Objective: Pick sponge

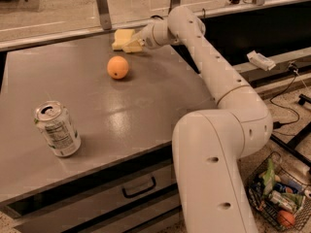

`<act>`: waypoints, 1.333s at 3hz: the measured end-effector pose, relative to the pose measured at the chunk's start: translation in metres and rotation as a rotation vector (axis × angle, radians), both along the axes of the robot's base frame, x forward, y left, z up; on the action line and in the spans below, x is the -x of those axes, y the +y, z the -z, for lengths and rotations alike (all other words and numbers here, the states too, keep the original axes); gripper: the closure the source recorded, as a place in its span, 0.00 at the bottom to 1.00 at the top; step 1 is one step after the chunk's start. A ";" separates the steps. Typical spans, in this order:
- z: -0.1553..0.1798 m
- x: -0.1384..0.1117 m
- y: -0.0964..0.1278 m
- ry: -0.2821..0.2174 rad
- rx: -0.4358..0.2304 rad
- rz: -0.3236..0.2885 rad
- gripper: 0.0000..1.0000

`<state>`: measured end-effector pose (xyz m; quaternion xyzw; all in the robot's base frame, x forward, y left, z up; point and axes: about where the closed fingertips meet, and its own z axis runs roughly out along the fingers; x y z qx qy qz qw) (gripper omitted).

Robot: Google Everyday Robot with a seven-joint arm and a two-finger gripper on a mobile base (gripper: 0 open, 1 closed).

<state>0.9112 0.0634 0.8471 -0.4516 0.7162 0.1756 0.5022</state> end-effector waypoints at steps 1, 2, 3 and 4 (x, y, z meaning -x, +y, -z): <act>-0.013 0.001 -0.004 -0.019 -0.014 -0.009 1.00; -0.037 0.005 -0.007 -0.052 -0.045 -0.029 1.00; -0.078 0.017 -0.008 -0.100 -0.081 -0.084 1.00; -0.079 0.017 -0.008 -0.101 -0.081 -0.085 1.00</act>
Offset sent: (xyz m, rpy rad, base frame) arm -0.0010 -0.0232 0.0775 0.0861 -0.1020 0.0481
